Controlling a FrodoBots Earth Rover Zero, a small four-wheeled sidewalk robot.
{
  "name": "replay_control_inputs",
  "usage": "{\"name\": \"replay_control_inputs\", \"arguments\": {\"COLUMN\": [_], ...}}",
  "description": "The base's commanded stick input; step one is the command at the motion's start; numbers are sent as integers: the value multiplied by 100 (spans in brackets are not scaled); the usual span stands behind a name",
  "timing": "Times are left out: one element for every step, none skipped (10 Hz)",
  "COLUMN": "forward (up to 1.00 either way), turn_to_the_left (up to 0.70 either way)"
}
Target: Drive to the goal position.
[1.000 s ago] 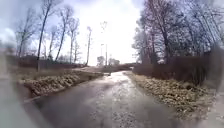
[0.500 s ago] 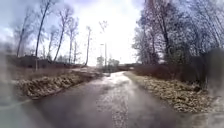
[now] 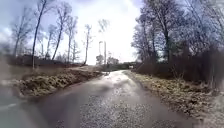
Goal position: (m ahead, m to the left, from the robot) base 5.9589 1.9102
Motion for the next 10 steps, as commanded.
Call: {"name": "replay_control_inputs", "arguments": {"forward": [85, 85, 85, 85, 85, 85, 85, 85, 85, 85], "turn_to_the_left": [0, 0, 0, 0, 0, 0, 0, 0, 0, 0]}}
